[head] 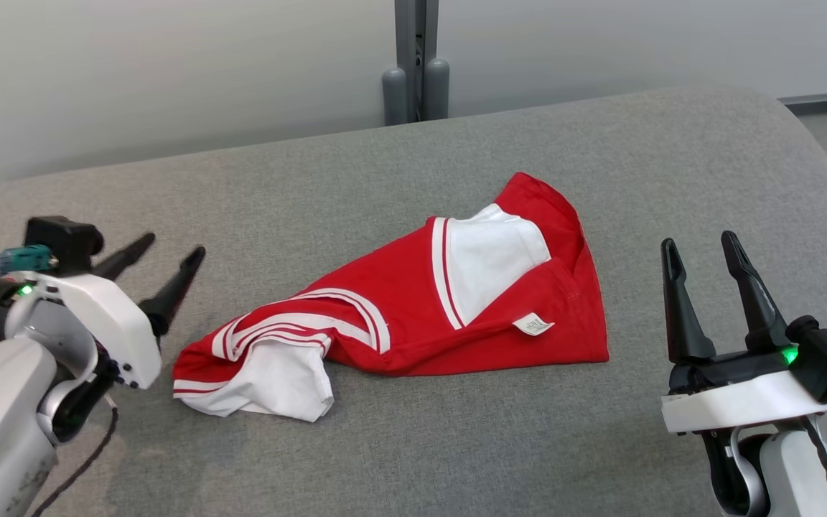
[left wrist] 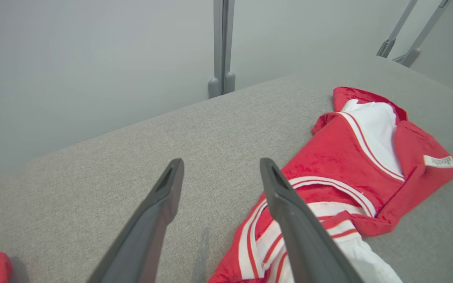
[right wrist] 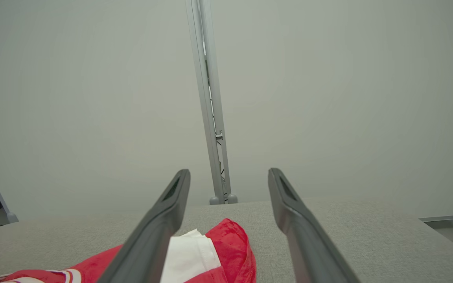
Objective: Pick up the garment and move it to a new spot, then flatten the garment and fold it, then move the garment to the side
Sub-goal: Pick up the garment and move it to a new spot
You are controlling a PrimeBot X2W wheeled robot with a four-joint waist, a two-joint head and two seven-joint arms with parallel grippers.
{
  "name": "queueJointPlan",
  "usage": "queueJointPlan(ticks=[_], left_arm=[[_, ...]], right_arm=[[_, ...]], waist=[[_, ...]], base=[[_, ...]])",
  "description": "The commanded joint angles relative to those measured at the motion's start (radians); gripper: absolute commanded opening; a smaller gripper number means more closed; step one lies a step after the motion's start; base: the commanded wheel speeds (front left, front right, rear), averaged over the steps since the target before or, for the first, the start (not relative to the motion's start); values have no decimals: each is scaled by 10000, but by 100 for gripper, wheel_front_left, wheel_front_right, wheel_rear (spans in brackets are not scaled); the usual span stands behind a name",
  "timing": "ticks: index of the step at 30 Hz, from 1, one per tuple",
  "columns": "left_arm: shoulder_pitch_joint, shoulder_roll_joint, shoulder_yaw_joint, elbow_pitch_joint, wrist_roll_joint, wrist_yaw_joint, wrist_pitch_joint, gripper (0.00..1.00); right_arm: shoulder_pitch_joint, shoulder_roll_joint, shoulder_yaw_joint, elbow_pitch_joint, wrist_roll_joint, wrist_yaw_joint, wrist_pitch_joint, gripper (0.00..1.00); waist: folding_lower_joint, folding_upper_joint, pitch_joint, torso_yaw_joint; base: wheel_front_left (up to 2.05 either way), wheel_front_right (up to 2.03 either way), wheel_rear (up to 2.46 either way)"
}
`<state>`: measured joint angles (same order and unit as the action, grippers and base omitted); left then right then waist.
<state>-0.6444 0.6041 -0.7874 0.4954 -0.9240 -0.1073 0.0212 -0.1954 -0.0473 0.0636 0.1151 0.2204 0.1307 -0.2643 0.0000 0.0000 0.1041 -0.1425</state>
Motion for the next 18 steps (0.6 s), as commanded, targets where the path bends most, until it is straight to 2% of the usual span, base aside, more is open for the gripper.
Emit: queueJointPlan(ticks=[1, 5, 11, 14, 18], left_arm=[[-134, 53, 91, -105, 34, 123, -145, 100], [446, 278, 596, -913, -85, 966, -903, 100], [2025, 384, 1717, -2341, -356, 2797, -2465, 100], [3017, 189, 2335, -2949, -222, 3455, -2806, 100], [4254, -436, 3441, -3760, 642, 3957, -2874, 100]], right_arm=[[66, -58, -61, 15, -51, 1, -3, 100], [220, -58, -83, -2, -126, 1, -3, 100], [436, -58, -89, -91, -214, 1, -4, 100], [540, -58, -107, -141, -260, 1, -3, 100], [693, -58, -270, -220, -299, 1, -3, 100]], waist=[[0, 0, -87, 79], [0, 0, -269, 208], [0, 0, -441, 364], [0, 0, -480, 433], [0, 0, -470, 532]], base=[[0, 0, 0], [0, 0, 0], [0, 0, 0], [0, 0, 0], [0, 0, 0]])
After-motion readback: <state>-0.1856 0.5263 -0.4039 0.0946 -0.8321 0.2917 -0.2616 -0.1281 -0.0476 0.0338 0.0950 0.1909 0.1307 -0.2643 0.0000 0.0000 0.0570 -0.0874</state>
